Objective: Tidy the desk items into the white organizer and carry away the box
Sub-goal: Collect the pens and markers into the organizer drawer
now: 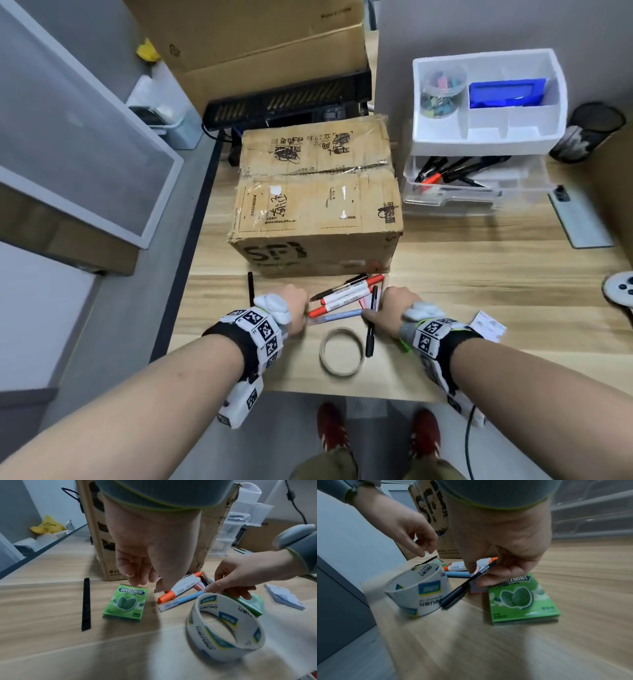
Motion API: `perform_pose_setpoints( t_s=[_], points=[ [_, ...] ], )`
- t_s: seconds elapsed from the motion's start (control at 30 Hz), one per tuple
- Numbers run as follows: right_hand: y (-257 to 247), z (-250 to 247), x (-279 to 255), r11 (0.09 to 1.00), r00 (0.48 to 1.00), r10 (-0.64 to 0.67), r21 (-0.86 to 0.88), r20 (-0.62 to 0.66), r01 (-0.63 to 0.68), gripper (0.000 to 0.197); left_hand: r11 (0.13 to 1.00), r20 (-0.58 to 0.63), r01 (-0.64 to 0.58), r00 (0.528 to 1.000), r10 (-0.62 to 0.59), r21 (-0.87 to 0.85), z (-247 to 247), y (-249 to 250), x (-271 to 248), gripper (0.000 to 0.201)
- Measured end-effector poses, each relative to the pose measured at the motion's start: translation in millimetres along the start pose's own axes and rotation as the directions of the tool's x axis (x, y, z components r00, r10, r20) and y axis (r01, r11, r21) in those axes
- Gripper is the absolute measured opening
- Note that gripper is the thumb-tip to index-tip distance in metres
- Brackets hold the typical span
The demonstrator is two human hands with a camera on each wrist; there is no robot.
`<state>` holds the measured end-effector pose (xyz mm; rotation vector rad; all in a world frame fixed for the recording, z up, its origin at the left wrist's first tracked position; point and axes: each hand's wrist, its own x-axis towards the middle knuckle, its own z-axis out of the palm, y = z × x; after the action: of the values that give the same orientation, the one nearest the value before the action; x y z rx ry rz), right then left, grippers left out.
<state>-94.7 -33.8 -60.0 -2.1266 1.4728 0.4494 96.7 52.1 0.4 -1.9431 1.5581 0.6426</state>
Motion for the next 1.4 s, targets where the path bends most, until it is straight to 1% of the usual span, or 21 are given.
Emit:
perform_pose_setpoints(
  t_s=[0.03,0.13,0.3,0.43,0.53,0.63,0.73,0.8,0.87,0.97,1.07,1.13,1.2,1.27,1.33,1.4],
  points=[
    [-0.7,0.0,0.0,1.000,1.000,0.018,0.011,0.000,-0.018,0.042,1.000,-0.035,-0.003,0.999,0.002,-0.024,2.4,-1.8,1.9,0.028],
    [-7.3,1.5,3.9,0.997,0.998,0.067,0.029,0.014,-0.067,0.035,0.994,-0.107,-0.063,0.993,0.053,-0.092,11.9,-4.2,9.9,0.042],
    [-21.6,0.9,7.8,0.990,0.991,0.129,0.044,0.042,-0.131,0.029,0.986,-0.200,-0.137,0.973,0.115,-0.099,17.7,5.3,21.5,0.056],
    [-20.8,-1.5,6.9,0.981,0.986,0.137,0.127,0.097,-0.149,0.020,0.981,-0.214,-0.176,0.965,0.154,-0.087,18.7,10.2,32.5,0.061],
    [-14.2,-3.5,7.9,0.962,0.982,0.122,0.227,0.141,-0.152,0.024,0.981,-0.192,-0.189,0.965,0.176,-0.053,18.0,17.8,39.1,0.062],
    [-9.2,-9.6,8.9,0.946,0.982,0.090,0.295,0.165,-0.137,0.030,0.986,-0.169,-0.165,0.973,0.159,-0.024,20.8,23.5,44.1,0.055],
    [3.7,-15.5,9.9,0.905,0.969,0.075,0.393,0.236,-0.166,0.031,0.991,-0.141,-0.136,0.981,0.132,-0.017,25.5,32.4,49.1,0.053],
    [14.7,-18.3,10.3,0.881,0.971,0.103,0.433,0.213,-0.189,0.030,0.994,-0.107,-0.100,0.990,0.095,-0.040,28.6,39.9,53.3,0.051],
    [22.3,-19.7,11.2,0.880,0.975,0.134,0.431,0.179,-0.200,0.031,0.996,-0.097,-0.082,0.992,0.078,-0.035,28.9,44.7,55.7,0.048],
    [30.8,-21.0,10.0,0.892,0.977,0.134,0.409,0.165,-0.192,0.029,0.998,-0.088,-0.061,0.994,0.059,-0.029,26.6,49.2,58.2,0.044],
    [36.1,-21.7,8.8,0.869,0.980,0.117,0.462,0.158,-0.178,0.026,0.999,-0.065,-0.004,0.998,0.001,-0.050,23.8,53.5,59.7,0.038],
    [40.1,-24.3,5.1,0.834,0.980,0.091,0.523,0.179,-0.173,0.025,0.999,-0.068,0.022,0.997,-0.025,-0.049,20.7,56.4,57.9,0.036],
    [44.8,-25.7,2.7,0.788,0.973,0.050,0.590,0.227,-0.178,0.024,0.999,-0.075,0.023,0.997,-0.025,-0.025,17.6,55.7,54.4,0.035],
    [50.6,-31.8,-5.6,0.738,0.969,0.010,0.652,0.248,-0.175,0.021,1.000,-0.097,0.028,0.995,-0.028,0.003,11.3,56.2,45.9,0.032],
    [54.2,-37.6,-11.4,0.685,0.971,-0.019,0.711,0.238,-0.161,0.017,0.999,-0.095,0.048,0.994,-0.046,0.017,5.6,56.8,39.1,0.029],
    [57.8,-45.6,-14.1,0.685,0.986,-0.027,0.721,0.166,-0.103,0.012,0.997,-0.070,0.077,0.995,-0.075,0.017,2.0,58.2,32.3,0.030]
  ],
)
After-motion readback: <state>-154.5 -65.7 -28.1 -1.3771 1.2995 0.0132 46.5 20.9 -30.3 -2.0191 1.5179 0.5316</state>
